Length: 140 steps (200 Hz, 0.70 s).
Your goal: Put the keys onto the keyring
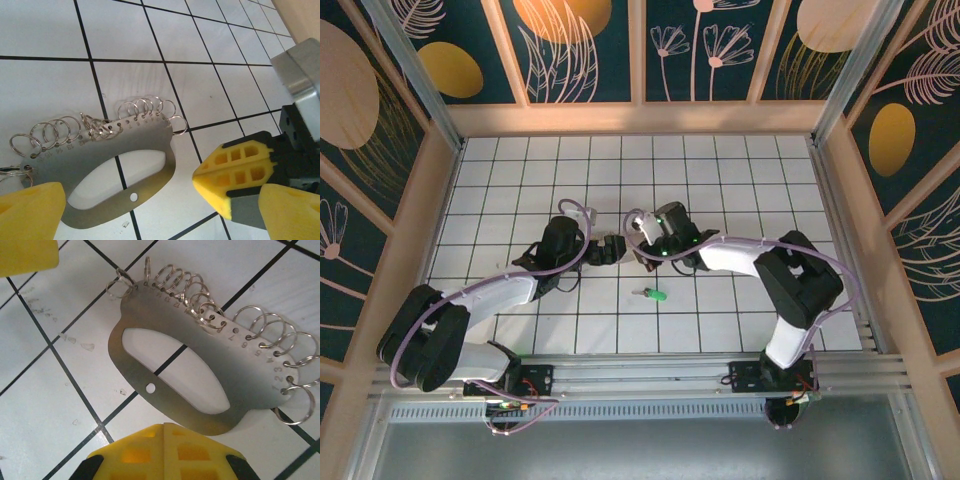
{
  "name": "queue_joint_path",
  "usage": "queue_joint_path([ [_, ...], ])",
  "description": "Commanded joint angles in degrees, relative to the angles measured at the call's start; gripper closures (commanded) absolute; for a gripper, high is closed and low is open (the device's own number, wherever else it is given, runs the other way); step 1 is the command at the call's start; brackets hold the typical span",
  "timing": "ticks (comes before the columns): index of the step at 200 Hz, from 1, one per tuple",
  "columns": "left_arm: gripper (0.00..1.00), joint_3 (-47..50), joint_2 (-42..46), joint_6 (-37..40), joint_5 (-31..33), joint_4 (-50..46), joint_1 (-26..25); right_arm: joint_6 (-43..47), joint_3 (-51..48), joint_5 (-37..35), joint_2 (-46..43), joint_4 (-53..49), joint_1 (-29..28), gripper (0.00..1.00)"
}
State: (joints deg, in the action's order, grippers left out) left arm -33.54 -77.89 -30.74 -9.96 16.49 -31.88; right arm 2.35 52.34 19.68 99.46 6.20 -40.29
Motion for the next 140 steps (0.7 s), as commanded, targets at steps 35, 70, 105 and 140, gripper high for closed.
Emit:
queue_joint_path([
  [35, 0.01, -1.7, 1.0, -0.5, 0.5, 1.1, -0.3, -4.9, -3.5, 4.1, -5.5, 3.7, 5.2, 1.0],
  [70, 0.01, -1.8, -0.7, -0.2, -1.1, 1.9, -0.3, -9.9, -6.6, 2.2, -7.7, 7.0, 7.5, 0.63],
  [105, 0.08, -3.2, -3.8, -0.1, -3.6, 2.3, -0.4, -16.5, -9.4, -2.7, -9.3, 8.8, 11.1, 0.52],
  [140, 0.12, -5.9, -7.2, -0.6, -3.2, 1.9, -1.1, -20.6, -11.2, -0.5, -10.1, 10.9, 12.7, 0.5],
])
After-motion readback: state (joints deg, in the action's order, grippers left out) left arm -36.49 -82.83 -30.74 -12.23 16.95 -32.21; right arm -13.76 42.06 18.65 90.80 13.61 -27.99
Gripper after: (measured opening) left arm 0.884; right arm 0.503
